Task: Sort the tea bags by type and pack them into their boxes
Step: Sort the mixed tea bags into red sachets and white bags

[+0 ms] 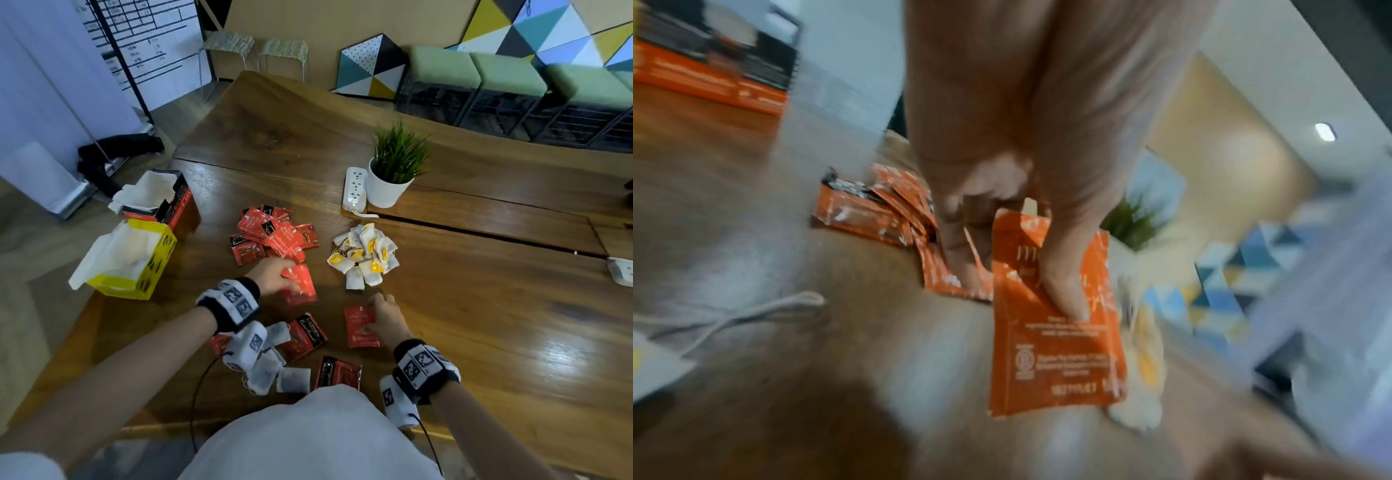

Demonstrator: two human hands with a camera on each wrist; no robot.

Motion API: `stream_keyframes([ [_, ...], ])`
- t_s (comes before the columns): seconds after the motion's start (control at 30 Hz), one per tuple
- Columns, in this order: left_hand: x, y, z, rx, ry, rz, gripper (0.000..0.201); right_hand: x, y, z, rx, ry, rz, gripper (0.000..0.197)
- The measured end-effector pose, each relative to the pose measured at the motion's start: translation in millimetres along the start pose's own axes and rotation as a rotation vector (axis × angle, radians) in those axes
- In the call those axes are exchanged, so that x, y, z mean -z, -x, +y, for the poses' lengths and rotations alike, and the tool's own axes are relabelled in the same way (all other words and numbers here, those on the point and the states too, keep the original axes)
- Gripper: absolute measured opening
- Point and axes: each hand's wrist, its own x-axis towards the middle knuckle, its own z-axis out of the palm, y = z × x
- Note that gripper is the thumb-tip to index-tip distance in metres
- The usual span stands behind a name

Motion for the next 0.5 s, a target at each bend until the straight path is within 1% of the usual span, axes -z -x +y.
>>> stream_keyframes([
  [0.03,12.2,5.5,-1.9,-0.008,0.041,-0.009,0.065,3.9,2.6,3.0,0.009,0.026,-0.035,0.047],
  [0.07,23.4,10.7,-4.5,-0.024,0.046,-0.045,0.066,8.5,6.2,4.9,0.028,0.053,-0.069,0.041],
  [0.1,33.2,16.4,-6.6,-0.051,0.041,-0.104,0.061,13.6,11.3,5.4,0.056,0.070,-0.100,0.037],
  [0.13,38.6,21.4,-6.9,-0.080,0.031,-0.183,0.049,19.2,17.9,3.5,0.090,0.080,-0.128,0.034],
  [0.17,39.6,27.2,-2.5,-0.115,-0.002,-0.268,0.033,24.2,25.6,0.7,0.133,0.091,-0.164,0.034],
  [0.2,35.1,30.5,2.8,-0.156,-0.080,-0.338,0.019,27.8,33.5,-3.3,0.175,0.110,-0.217,0.036],
  [0.23,26.5,31.6,8.9,-0.196,-0.190,-0.380,0.014,29.2,41.5,-8.0,0.219,0.149,-0.282,0.040],
  [0.3,0.3,27.4,17.5,-0.265,-0.409,-0.392,0.024,21.0,56.5,-16.7,0.313,0.314,-0.397,0.045],
  [0.33,-13.9,24.5,19.4,-0.288,-0.475,-0.375,0.027,12.0,63.2,-20.3,0.367,0.407,-0.412,0.045],
  [0.4,-37.4,18.2,21.3,-0.324,-0.521,-0.343,0.024,-5.6,71.7,-26.2,0.445,0.518,-0.354,0.039],
  [0.5,-54.5,12.1,20.7,-0.350,-0.522,-0.304,0.021,-19.7,73.3,-27.9,0.459,0.583,-0.275,0.030],
])
